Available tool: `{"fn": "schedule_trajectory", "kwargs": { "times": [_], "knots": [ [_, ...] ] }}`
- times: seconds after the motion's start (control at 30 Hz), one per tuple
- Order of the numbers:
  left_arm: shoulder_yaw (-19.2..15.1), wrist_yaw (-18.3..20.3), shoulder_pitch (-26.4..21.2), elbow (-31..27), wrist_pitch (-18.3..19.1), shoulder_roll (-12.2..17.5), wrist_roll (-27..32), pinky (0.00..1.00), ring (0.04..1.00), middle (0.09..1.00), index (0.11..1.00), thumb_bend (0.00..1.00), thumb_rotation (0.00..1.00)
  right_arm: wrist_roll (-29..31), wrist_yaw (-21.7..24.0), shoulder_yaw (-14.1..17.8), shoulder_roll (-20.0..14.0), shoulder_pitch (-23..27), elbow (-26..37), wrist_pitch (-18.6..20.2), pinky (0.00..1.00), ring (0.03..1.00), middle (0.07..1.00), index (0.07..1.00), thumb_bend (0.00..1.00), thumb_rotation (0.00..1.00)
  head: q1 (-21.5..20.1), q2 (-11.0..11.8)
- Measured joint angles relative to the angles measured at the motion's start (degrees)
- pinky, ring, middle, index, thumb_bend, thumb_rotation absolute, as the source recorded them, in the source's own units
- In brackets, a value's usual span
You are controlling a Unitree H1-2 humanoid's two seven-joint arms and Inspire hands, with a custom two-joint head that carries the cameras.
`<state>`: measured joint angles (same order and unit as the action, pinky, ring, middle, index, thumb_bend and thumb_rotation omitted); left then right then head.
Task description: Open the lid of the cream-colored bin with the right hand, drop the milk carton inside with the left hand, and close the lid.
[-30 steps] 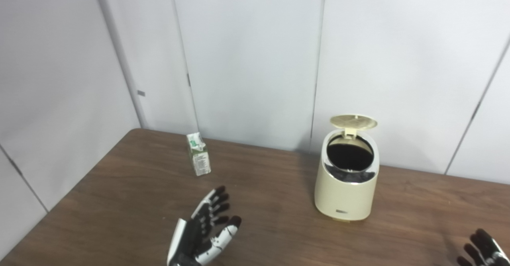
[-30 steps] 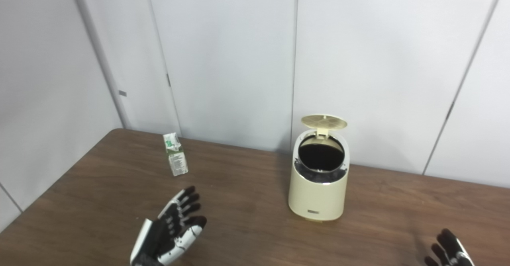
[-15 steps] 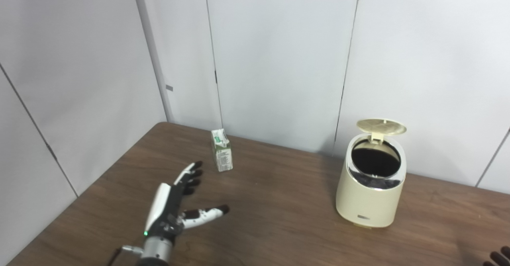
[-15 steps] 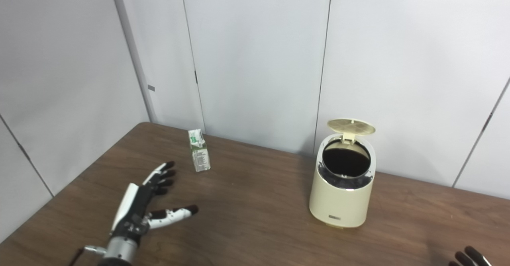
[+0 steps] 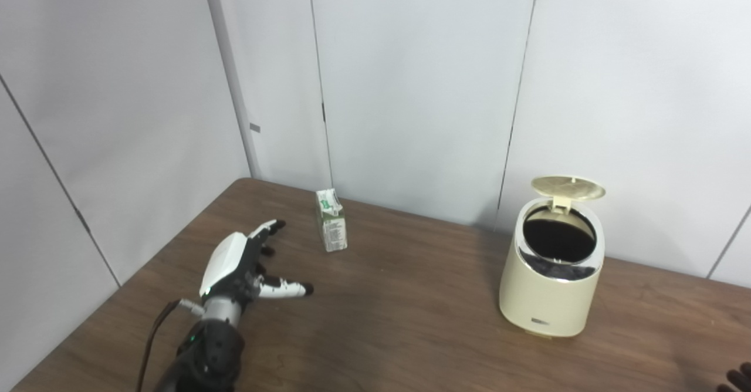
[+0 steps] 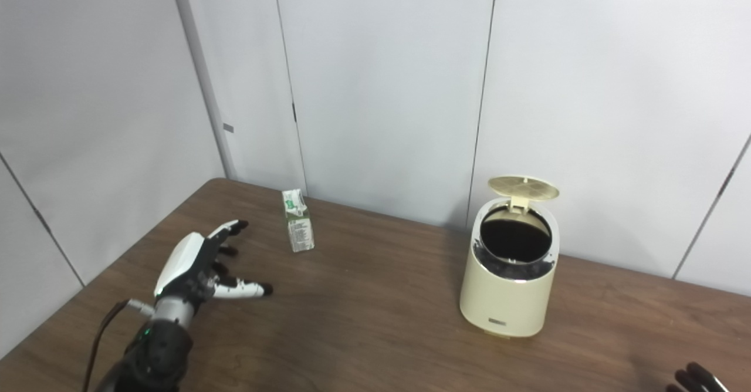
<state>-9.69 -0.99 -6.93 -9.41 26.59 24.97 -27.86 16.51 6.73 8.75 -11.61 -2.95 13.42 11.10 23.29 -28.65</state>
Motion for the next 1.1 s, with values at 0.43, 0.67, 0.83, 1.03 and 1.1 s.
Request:
{"fn": "schedule_trajectory", "kwargs": {
  "times": [0.43,0.67,0.83,1.03,1.1],
  "knots": [
    [1.74,3.52,-9.19,7.92,0.19,2.93,2.01,0.71,0.849,0.932,0.95,0.94,0.2,0.16,0.11,0.06,-0.13,0.99,0.19,0.31,0.78,0.88,0.893,0.875,0.77,0.95,-0.44,-0.35],
    [1.81,4.21,-11.99,10.08,0.18,3.25,3.59,0.73,0.862,0.939,0.959,0.95,0.18,0.7,2.17,0.01,-0.92,1.17,-0.01,0.26,0.76,0.89,0.914,0.894,0.86,0.93,-0.44,-0.44],
    [2.1,5.69,-14.35,13.22,0.23,3.92,3.7,0.74,0.877,0.948,0.958,0.96,0.18,0.86,2.71,0.08,-1.47,1.37,-0.38,0.03,0.76,0.889,0.911,0.895,0.85,0.93,-0.53,-0.53],
    [2.01,8.73,-17.56,15.7,0.48,3.93,3.13,0.72,0.874,0.946,0.962,0.96,0.17,1.02,3.18,0.1,-1.43,1.5,-1.08,0.04,0.77,0.893,0.915,0.89,0.86,0.92,-0.7,-0.62],
    [2.15,9.88,-18.27,16.27,0.49,3.95,2.4,0.73,0.886,0.955,0.968,0.95,0.18,1.02,3.1,0.1,-1.4,1.5,-1.08,0.07,0.78,0.896,0.917,0.892,0.85,0.92,-0.97,-0.62]
  ]
}}
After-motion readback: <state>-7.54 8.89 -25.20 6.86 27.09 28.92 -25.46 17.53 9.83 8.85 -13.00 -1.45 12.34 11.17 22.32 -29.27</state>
